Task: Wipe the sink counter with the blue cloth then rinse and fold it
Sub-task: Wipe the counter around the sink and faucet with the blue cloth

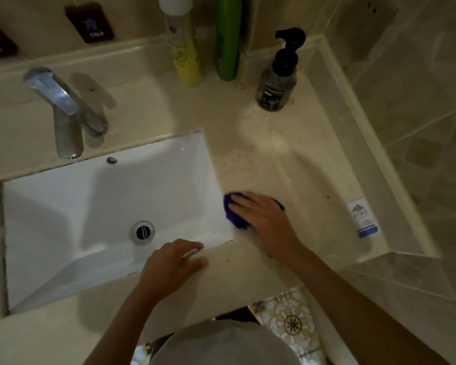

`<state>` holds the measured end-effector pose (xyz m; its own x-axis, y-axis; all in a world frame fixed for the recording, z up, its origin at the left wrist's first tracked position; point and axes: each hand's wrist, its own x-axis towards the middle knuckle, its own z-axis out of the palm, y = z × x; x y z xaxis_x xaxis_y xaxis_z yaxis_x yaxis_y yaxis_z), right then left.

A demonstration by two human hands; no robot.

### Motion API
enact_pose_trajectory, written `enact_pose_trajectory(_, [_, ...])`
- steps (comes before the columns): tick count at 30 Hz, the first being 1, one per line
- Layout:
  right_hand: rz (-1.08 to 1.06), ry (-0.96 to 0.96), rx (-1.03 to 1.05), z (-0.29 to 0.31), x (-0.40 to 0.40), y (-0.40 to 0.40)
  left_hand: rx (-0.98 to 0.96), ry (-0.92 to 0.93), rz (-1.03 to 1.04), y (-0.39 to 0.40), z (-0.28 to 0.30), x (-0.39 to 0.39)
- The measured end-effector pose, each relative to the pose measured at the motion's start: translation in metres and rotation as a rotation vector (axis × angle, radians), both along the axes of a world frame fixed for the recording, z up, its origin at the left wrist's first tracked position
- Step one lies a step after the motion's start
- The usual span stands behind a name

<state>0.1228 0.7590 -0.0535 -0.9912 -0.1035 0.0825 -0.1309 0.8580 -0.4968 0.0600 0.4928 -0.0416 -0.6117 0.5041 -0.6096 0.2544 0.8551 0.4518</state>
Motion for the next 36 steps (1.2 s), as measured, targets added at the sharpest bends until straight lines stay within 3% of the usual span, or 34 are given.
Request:
enact_pose_trajectory(1, [0.009, 0.002, 0.008, 0.003, 0.016, 0.014, -0.001, 0.008, 0.001, 0.000, 0.001, 0.001])
enact_pose_trajectory(5, [-0.604, -0.026, 0.078, 0.007, -0.011, 0.101, 0.005, 0.039, 0.002, 0.002, 0.003, 0.003])
enact_pose_trajectory(7, [-0.696, -0.049, 0.027, 0.006, -0.038, 0.114, 0.010, 0.041, 0.008, 0.002, 0.004, 0.003])
enact_pose_trajectory(12, [-0.474, 0.029, 0.002, 0.002, -0.017, 0.011, 0.010, 0.031, 0.023, 0.001, 0.007, 0.003])
enact_pose_trajectory(15, [-0.035, -0.032, -0.006, 0.001, 0.029, -0.037, 0.007, 0.018, 0.028, 0.002, 0.005, 0.002])
enact_pose_trajectory(17, [0.218, -0.062, 0.088, -0.001, 0.039, -0.013, 0.002, 0.019, 0.031, 0.002, 0.005, 0.002])
enact_pose_trajectory(19, [0.124, -0.028, 0.139, -0.006, 0.035, 0.030, 0.010, 0.010, 0.038, 0.001, 0.006, 0.003])
enact_pose_trajectory(22, [-0.374, -0.046, 0.081, -0.001, 0.041, 0.073, 0.062, -0.001, 0.065, -0.004, 0.013, 0.004])
enact_pose_trajectory(24, [-0.599, -0.029, 0.038, 0.002, 0.046, 0.053, 0.099, -0.002, 0.106, -0.011, 0.017, 0.005])
enact_pose_trajectory(26, [-0.680, 0.013, 0.009, 0.004, 0.049, 0.001, 0.109, 0.021, 0.137, -0.022, 0.019, 0.005])
enact_pose_trajectory(29, [-0.478, 0.012, -0.046, 0.001, 0.057, -0.087, 0.123, 0.059, 0.150, -0.043, 0.020, 0.005])
enact_pose_trajectory(31, [-0.182, -0.037, -0.045, -0.002, 0.066, -0.123, 0.117, 0.068, 0.158, -0.057, 0.022, 0.004])
enact_pose_trajectory(33, [0.089, -0.012, 0.047, -0.007, 0.067, -0.110, 0.083, 0.084, 0.156, -0.074, 0.020, 0.002])
enact_pose_trajectory(34, [0.121, 0.009, 0.093, -0.011, 0.065, -0.094, 0.052, 0.095, 0.155, -0.083, 0.018, 0.000])
enact_pose_trajectory(36, [-0.086, 0.006, 0.133, -0.014, 0.066, -0.056, 0.006, 0.118, 0.143, -0.103, 0.014, -0.003])
